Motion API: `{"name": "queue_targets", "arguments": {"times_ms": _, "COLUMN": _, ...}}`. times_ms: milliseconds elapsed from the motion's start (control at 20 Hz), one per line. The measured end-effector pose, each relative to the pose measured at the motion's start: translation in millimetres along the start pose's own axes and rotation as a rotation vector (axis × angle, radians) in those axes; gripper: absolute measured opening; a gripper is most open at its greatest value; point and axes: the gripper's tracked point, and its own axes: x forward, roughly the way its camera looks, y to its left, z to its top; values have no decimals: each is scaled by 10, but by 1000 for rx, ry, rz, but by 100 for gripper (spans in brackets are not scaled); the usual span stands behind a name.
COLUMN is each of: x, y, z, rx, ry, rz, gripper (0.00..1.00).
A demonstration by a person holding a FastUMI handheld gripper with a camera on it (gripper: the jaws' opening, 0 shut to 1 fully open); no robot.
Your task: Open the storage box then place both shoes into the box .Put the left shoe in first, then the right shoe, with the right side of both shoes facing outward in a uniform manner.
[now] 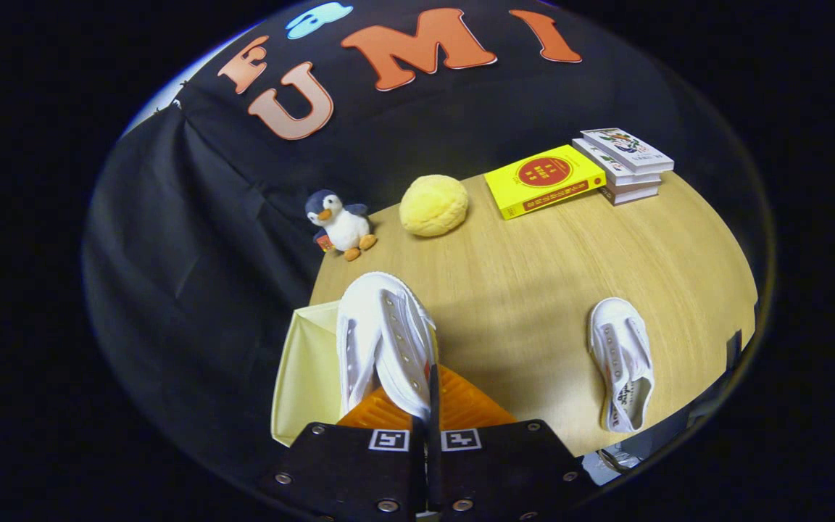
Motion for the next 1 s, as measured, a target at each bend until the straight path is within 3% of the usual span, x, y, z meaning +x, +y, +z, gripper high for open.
{"name": "queue_targets", "arguments": {"times_ms": 150, "x": 114, "y": 451, "z": -78, "rx": -4, "ry": 34, "rz": 40, "gripper": 2}}
{"name": "queue_targets", "arguments": {"times_ms": 400, "x": 518, "y": 900, "z": -406, "rx": 4, "ry": 134, "rz": 27, "gripper": 2}}
{"name": "queue_targets", "arguments": {"times_ms": 800, "x": 1227, "y": 995, "z": -981, "rx": 103, "ry": 288, "rz": -110, "gripper": 3}}
{"name": "queue_targets", "arguments": {"times_ms": 1000, "x": 1488, "y": 932, "z": -1141, "rx": 142, "ry": 304, "rz": -174, "gripper": 3}}
